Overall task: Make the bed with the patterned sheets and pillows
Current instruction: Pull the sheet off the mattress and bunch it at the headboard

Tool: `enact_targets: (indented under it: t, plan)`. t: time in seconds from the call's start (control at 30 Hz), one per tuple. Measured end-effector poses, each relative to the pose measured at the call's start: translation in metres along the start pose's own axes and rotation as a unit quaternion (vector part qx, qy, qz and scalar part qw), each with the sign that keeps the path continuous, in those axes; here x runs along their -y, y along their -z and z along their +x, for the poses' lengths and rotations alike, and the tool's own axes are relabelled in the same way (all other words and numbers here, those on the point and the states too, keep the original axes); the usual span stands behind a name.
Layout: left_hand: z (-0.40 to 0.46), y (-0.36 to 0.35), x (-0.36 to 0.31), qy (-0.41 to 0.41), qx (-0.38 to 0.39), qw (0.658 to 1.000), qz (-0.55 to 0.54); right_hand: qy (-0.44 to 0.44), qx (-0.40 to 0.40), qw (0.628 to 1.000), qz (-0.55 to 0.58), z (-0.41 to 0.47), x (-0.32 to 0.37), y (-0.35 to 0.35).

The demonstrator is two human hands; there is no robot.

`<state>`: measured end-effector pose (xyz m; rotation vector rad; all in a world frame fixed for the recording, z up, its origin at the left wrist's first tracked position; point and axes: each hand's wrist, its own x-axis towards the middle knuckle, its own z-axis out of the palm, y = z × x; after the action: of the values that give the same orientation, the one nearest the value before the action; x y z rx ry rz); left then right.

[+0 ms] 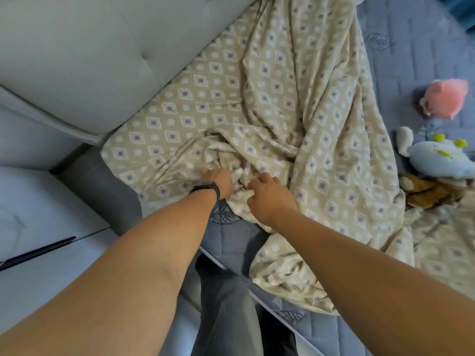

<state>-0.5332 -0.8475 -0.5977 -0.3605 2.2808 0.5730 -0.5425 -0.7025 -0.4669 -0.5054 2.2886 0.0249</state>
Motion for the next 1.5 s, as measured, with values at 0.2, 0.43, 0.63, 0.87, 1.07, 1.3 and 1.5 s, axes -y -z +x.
enact_targets:
  t: [0.2, 0.43, 0.63, 0.87, 1.07, 1.3, 1.5]
  plan:
    - [-0.105, -0.013, -0.015, 0.011, 0.151, 0.935, -0.32, -0.046, 0.045, 0.996, 0.057, -0.043, -0.001, 0.006]
    - [-0.234, -0.01, -0.014, 0.027, 0.203, 0.901, -0.382, 0.041, 0.14, 0.989, -0.036, -0.133, 0.006, -0.029]
    - [-0.312, -0.039, -0.034, 0.066, 0.151, 0.916, -0.365, 0.044, 0.119, 0.99, -0.063, -0.209, -0.022, -0.068]
    - [-0.369, -0.069, -0.089, 0.006, 0.064, 0.976, -0.209, 0.074, 0.018, 0.996, 0.051, -0.283, -0.105, -0.075]
    - [-0.38, -0.082, -0.136, 0.001, 0.052, 0.998, -0.036, 0.084, 0.01, 0.983, 0.163, -0.319, -0.136, -0.08]
    - [-0.371, -0.076, -0.204, -0.055, 0.045, 0.996, -0.058, 0.022, -0.028, 0.971, 0.234, -0.338, -0.182, -0.081]
    - [-0.35, -0.099, -0.243, -0.1, 0.121, 0.984, -0.086, -0.059, -0.02, 0.958, 0.28, -0.35, -0.215, -0.093]
